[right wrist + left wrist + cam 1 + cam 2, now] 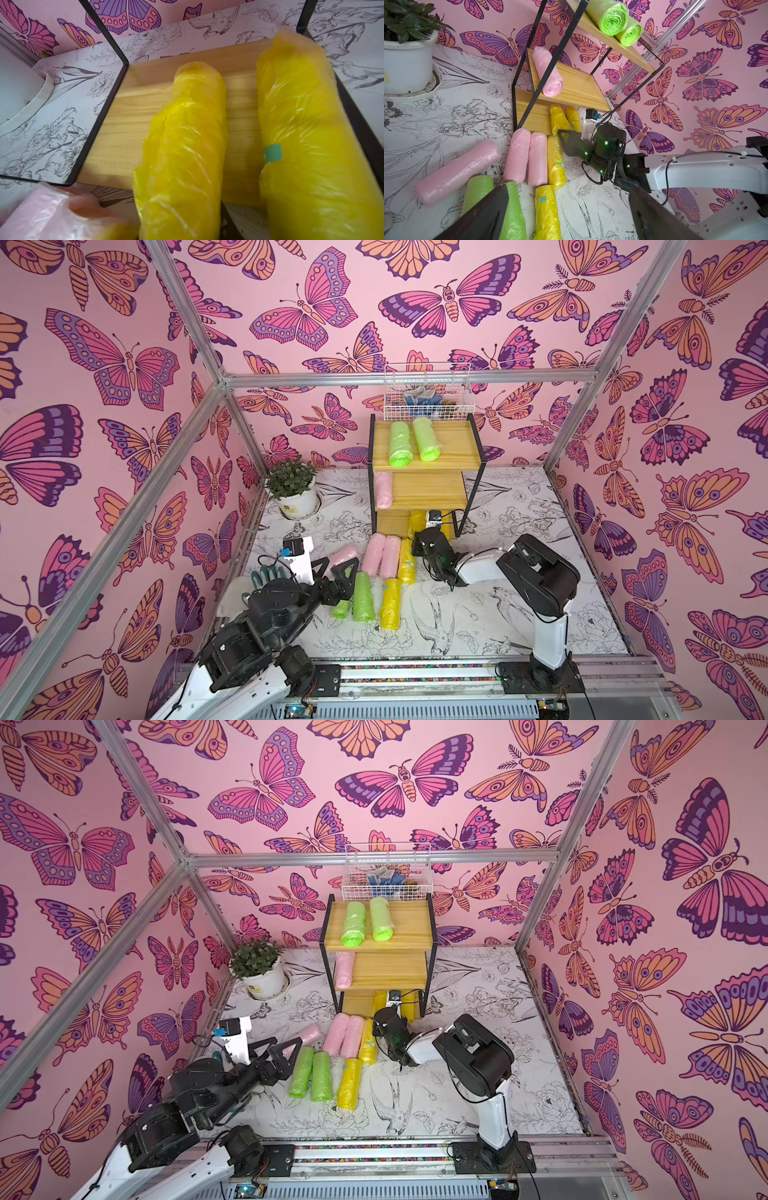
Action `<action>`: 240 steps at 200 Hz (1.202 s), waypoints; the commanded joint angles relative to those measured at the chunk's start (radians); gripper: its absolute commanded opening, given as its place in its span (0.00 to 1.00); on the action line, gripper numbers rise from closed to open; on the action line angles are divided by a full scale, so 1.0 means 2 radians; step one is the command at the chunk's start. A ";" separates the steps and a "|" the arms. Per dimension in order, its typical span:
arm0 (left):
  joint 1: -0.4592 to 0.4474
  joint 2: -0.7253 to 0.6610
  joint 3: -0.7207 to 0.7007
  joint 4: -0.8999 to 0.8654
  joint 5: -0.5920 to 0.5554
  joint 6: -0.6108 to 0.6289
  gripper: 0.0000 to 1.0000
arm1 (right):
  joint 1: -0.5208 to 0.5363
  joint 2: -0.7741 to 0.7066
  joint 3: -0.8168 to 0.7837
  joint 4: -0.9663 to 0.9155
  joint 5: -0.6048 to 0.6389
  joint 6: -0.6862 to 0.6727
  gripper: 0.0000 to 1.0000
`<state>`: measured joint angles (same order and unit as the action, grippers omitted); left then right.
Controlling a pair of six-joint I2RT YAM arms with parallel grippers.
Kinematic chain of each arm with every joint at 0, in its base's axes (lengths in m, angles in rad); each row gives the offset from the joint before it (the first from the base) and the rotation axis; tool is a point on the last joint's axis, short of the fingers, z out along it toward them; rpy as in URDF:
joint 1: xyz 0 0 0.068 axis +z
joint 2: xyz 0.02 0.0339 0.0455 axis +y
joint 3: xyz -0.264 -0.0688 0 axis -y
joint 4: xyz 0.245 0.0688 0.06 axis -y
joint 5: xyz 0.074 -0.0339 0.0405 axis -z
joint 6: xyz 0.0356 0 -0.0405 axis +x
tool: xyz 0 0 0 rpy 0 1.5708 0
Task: Sort the rolls of trash bags by color and place them on the shelf
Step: Place the roll of trash bags on the shelf.
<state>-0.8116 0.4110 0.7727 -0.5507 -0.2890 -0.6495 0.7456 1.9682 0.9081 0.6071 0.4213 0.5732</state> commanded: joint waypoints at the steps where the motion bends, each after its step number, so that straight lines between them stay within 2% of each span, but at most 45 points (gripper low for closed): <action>1: 0.002 0.006 -0.009 0.007 -0.001 -0.004 0.97 | -0.045 -0.007 0.027 0.026 0.021 0.021 0.53; 31: 0.002 0.011 -0.007 0.007 0.003 -0.004 0.97 | -0.045 -0.028 0.017 0.024 0.008 0.025 0.64; 132: 0.002 0.008 -0.026 0.003 0.005 -0.005 0.96 | -0.043 -0.122 -0.014 -0.015 -0.073 0.023 0.79; 188: 0.002 0.037 -0.031 -0.033 0.028 -0.025 0.96 | -0.033 -0.195 -0.024 -0.073 -0.097 0.018 0.76; 240: 0.001 0.102 -0.029 -0.046 0.077 -0.053 0.93 | -0.013 -0.309 -0.038 -0.166 -0.107 0.011 0.73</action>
<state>-0.8116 0.5644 0.7223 -0.6113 -0.2035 -0.7238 0.7017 1.4197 0.8398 0.3832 0.2203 0.6018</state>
